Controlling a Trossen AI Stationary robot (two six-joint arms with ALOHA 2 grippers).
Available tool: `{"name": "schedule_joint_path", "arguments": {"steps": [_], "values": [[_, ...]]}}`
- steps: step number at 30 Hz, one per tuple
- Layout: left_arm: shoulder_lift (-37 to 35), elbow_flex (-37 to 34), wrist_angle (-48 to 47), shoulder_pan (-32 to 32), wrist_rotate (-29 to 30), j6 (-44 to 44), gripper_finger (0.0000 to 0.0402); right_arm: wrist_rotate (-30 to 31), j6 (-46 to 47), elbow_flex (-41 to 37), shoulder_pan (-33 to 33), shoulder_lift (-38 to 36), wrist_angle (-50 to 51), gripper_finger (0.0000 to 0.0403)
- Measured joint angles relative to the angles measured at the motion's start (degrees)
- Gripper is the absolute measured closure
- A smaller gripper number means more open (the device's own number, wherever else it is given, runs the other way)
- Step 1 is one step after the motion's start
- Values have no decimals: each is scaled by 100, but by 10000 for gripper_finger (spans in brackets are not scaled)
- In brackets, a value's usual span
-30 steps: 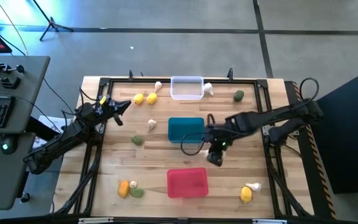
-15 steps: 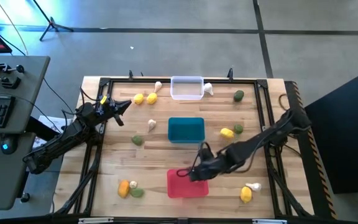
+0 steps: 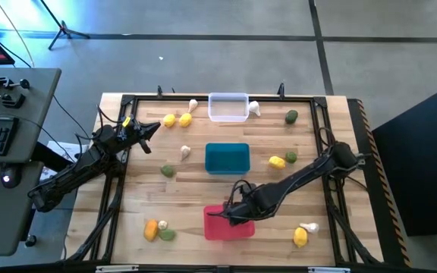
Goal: Sort produce into baskets
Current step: Put the middle right white garlic into the pink bin
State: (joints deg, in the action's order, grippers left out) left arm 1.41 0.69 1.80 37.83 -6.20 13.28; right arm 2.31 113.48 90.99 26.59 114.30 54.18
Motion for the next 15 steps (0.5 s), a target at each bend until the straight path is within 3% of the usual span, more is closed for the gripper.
{"name": "schedule_joint_path", "arguments": {"steps": [15], "values": [[0,0,2,-1,-2,-12,401,-431,399,10,146,42,4,272]]}}
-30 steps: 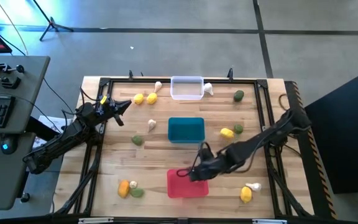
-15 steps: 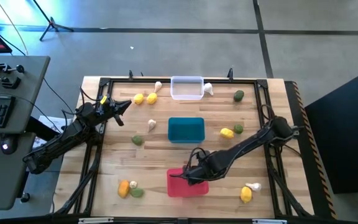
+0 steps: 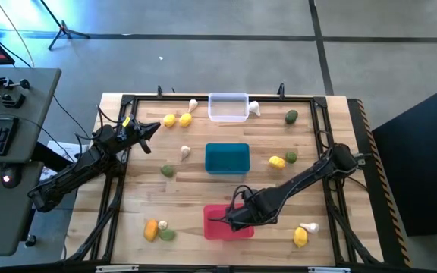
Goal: Sort produce into baskets
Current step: Put the middle right white garlic into the pink bin, then put the bottom right white garlic into the pink bin
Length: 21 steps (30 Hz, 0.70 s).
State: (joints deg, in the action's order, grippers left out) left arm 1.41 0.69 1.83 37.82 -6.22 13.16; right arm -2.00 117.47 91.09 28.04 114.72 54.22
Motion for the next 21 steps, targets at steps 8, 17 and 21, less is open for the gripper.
{"name": "schedule_joint_path", "arguments": {"steps": [8,17,21], "values": [[0,0,0,2,-1,-84,401,-22,61,0,-43,0,60,261],[0,0,0,0,-21,-83,401,-44,-88,-2,-80,55,32,213],[0,0,0,0,-24,-84,401,-46,-199,-2,-78,55,-48,211]]}}
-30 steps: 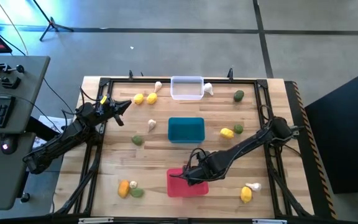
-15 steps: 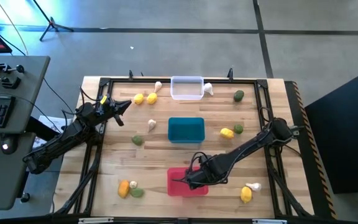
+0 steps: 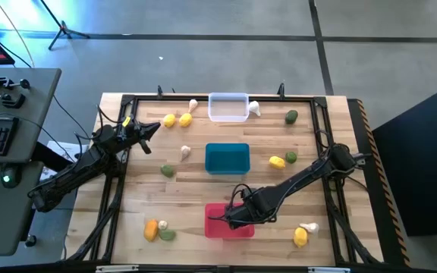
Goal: Sort produce into baskets
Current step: Put the bottom right white garlic into the pink bin
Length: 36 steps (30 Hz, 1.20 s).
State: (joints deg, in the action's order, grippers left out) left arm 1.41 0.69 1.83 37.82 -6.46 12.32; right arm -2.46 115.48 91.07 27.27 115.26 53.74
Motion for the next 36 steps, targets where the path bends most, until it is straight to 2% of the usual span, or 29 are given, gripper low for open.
{"name": "schedule_joint_path", "arguments": {"steps": [5,9,15,16,21,25,28,36], "values": [[0,0,0,1,0,7,401,64,-275,30,0,-11,-163,213],[9,0,24,2,-119,160,402,243,-1085,579,-1,-20,119,253],[53,0,67,1,-411,354,402,223,-2556,1847,151,-28,1618,384],[77,0,75,2,-461,352,401,124,-2780,2042,213,-28,1998,393],[206,2,111,2,-645,365,401,-483,-3734,2563,597,-87,3582,383],[311,5,112,1,-658,455,402,-675,-4413,2174,955,-481,3598,400],[360,7,99,0,-658,364,401,-509,-4608,1603,1158,-926,3403,401],[369,7,103,0,-641,-142,401,-334,-4462,-802,1584,-2713,1549,403]]}}
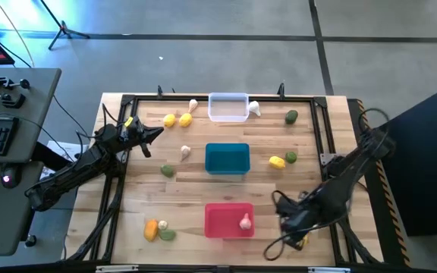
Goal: Sort produce into baskets
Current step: Put the bottom right white garlic into the pink bin
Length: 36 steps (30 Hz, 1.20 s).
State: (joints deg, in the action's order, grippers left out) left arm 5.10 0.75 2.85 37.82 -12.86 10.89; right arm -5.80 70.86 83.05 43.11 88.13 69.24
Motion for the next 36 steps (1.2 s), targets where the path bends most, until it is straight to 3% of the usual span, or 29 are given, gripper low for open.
{"name": "schedule_joint_path", "arguments": {"steps": [6,11,15,20,25,30,36], "values": [[0,0,0,0,9,-352,401,-116,125,-1252,483,-1174,-429,402],[0,0,-4,0,80,-408,402,-163,12,-1837,992,-1474,-434,390],[2,0,-17,0,143,-463,401,-234,-110,-2128,1390,-1470,-394,347],[28,0,-27,0,164,-658,402,-253,-84,-2454,1832,-1470,-436,265],[126,0,-28,0,186,-666,401,13,-171,-2971,2007,-1460,-1403,197],[273,0,-35,0,252,-665,401,284,-183,-3503,1990,-1354,-2296,159],[440,0,-48,0,332,-666,401,413,-233,-3791,1990,-1113,-2415,142]]}}
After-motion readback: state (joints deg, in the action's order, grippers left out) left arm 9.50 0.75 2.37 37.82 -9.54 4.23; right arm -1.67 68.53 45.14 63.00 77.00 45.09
